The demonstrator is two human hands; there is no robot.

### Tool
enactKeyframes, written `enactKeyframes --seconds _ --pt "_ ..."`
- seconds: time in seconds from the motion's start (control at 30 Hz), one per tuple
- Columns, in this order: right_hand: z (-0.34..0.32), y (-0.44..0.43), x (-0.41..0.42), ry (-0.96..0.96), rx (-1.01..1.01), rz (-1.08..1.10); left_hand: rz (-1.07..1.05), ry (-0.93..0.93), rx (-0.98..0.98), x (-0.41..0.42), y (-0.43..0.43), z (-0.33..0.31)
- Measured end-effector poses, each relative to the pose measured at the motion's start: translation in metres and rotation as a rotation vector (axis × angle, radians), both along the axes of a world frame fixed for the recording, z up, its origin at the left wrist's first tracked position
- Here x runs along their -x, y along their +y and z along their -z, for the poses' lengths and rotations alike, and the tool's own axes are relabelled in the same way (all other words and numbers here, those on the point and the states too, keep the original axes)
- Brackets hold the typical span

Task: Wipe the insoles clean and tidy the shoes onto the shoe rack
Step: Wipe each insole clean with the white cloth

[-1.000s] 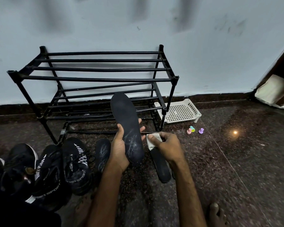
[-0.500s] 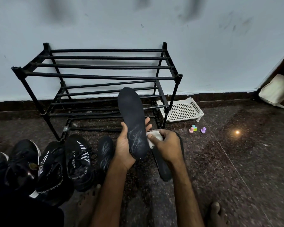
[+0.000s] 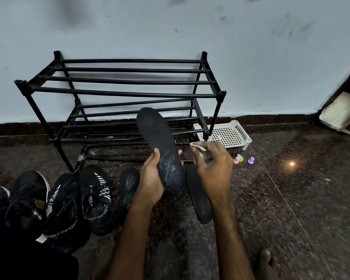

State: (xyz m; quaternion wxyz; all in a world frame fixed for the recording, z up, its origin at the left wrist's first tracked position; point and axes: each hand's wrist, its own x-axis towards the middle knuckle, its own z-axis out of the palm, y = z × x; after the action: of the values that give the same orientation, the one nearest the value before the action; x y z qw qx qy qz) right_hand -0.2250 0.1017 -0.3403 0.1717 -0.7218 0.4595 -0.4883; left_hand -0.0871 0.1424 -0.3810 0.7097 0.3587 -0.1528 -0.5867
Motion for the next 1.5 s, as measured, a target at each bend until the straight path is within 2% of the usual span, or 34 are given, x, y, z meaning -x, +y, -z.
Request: enactKeyframes --seconds 0.13,0.37,0.57,0.7,0.8,0.9,0.97,1.07,1.17,1.27,1.37,1.43,1.5 --pt "0.008 0.001 -0.007 0.092 0.002 -0.138 0.034 -0.037 -0.015 0.003 -0.001 -0.002" --pt "0.02 0.002 -0.011 0.203 -0.101 -0.19 0.128 0.209 -0.015 0.016 0.0 -0.009" --pt "0.018 -0.002 -0.009 0.157 -0.097 -0.002 0.217 0.213 -0.034 0.027 -0.001 -0.014" --pt "0.02 -0.002 -0.01 0.164 -0.133 -0.093 0.256 0.173 -0.038 0.025 -0.002 -0.009" --pt "0.021 -0.003 0.0 -0.029 -0.211 0.004 0.198 0.153 -0.079 0.024 -0.005 -0.002" --pt "0.026 -0.013 0.017 -0.22 -0.435 0.055 0.093 0.171 -0.114 0.019 -0.008 0.01" --pt "0.025 -0.016 0.026 -0.156 -0.55 -0.047 0.042 0.234 -0.131 0.015 -0.009 0.017" --pt "0.021 -0.01 0.025 0.014 -0.608 -0.184 -0.008 0.282 -0.152 0.013 -0.011 0.021" --pt "0.025 0.003 0.014 0.129 -0.678 -0.229 -0.05 0.315 -0.146 0.014 -0.015 0.022" --pt "0.034 0.011 0.009 0.124 -0.752 -0.257 -0.061 0.327 -0.121 0.015 -0.017 0.02" --pt "0.036 0.011 0.01 0.031 -0.801 -0.283 -0.053 0.351 -0.084 0.016 -0.018 0.02" --pt "0.034 0.01 0.01 -0.039 -0.754 -0.243 -0.04 0.358 -0.049 0.02 -0.016 0.017" --pt "0.03 0.01 0.008 -0.008 -0.655 -0.167 0.003 0.36 -0.022 0.024 -0.016 0.013"
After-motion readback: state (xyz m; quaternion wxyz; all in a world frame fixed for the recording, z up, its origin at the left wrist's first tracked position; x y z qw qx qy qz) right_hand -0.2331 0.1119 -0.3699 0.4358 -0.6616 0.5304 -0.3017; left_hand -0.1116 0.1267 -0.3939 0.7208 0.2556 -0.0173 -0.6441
